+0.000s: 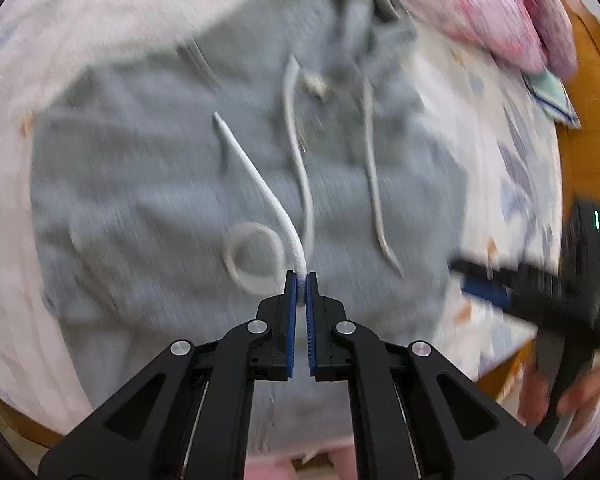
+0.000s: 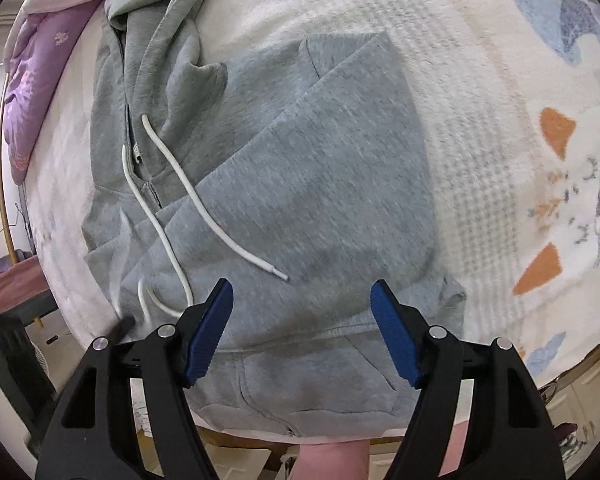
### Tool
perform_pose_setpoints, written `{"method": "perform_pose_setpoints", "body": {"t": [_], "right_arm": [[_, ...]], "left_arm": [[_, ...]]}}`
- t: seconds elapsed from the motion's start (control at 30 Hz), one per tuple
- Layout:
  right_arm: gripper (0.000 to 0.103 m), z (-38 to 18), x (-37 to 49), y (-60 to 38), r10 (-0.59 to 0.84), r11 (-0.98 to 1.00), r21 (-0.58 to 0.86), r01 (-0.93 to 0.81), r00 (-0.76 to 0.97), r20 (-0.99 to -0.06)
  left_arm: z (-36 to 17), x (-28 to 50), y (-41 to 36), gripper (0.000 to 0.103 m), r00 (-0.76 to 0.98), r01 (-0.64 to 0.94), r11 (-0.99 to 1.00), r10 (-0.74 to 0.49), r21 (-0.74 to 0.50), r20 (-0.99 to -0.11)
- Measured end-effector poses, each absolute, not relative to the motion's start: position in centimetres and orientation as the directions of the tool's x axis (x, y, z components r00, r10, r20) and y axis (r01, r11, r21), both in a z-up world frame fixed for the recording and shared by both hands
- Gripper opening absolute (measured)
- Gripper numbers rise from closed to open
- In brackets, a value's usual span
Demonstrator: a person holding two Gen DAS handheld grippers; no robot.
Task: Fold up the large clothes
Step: 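Move both tools toward the hood edge of the hoodie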
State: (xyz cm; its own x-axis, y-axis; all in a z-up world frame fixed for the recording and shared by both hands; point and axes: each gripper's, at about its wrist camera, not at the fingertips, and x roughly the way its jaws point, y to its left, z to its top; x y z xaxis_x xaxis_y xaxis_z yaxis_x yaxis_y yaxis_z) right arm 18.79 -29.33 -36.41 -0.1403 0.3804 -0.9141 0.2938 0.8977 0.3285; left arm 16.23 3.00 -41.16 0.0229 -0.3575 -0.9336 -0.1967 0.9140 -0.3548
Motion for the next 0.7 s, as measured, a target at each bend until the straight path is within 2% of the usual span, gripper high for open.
{"method": "perform_pose_setpoints", "body": {"t": [0.03,0.07,0.1,0.13,0.17,0.43,0.7], "right_arm": [[0.068,-36.4,18.5,-29.4,0.384,0.897,0.331,0.293,-0.149,-0.911],[0.068,-36.5,18.2,-29.5,0.381,0.899,0.325,0.295,-0.159,-0.911],[0.068,-36.6,17.9,-29.4,0.379,0.9,0.32,0.297,-0.165,-0.911],[0.07,-36.7,17.7,-29.5,0.379,0.899,0.318,0.3,-0.174,-0.909],[0.074,-36.8,17.4,-29.5,0.38,0.898,0.317,0.304,-0.178,-0.907],[0.079,-35.9,16.8,-29.5,0.359,0.908,0.3,0.292,-0.172,-0.917],[0.081,-34.6,18.4,-28.6,0.357,0.91,0.31,0.274,-0.143,-0.923]], "left_arm": [[-41.3,15.2,2.6,0.006,-0.003,-0.198,0.912,-0.366,-0.359,-0.93],[-41.5,14.4,2.3,0.014,-0.03,-0.206,0.912,-0.367,-0.354,-0.93],[-41.9,13.6,1.7,0.04,-0.068,-0.209,0.916,-0.363,-0.343,-0.929],[-41.9,12.9,1.6,0.054,-0.075,-0.205,0.92,-0.355,-0.334,-0.932],[-41.8,12.4,1.4,0.061,-0.056,-0.203,0.926,-0.335,-0.317,-0.941],[-40.8,12.9,3.0,0.061,0.013,-0.274,0.909,-0.323,-0.314,-0.946],[-39.3,14.9,4.2,0.061,0.027,-0.267,0.924,-0.277,-0.274,-0.961]]}}
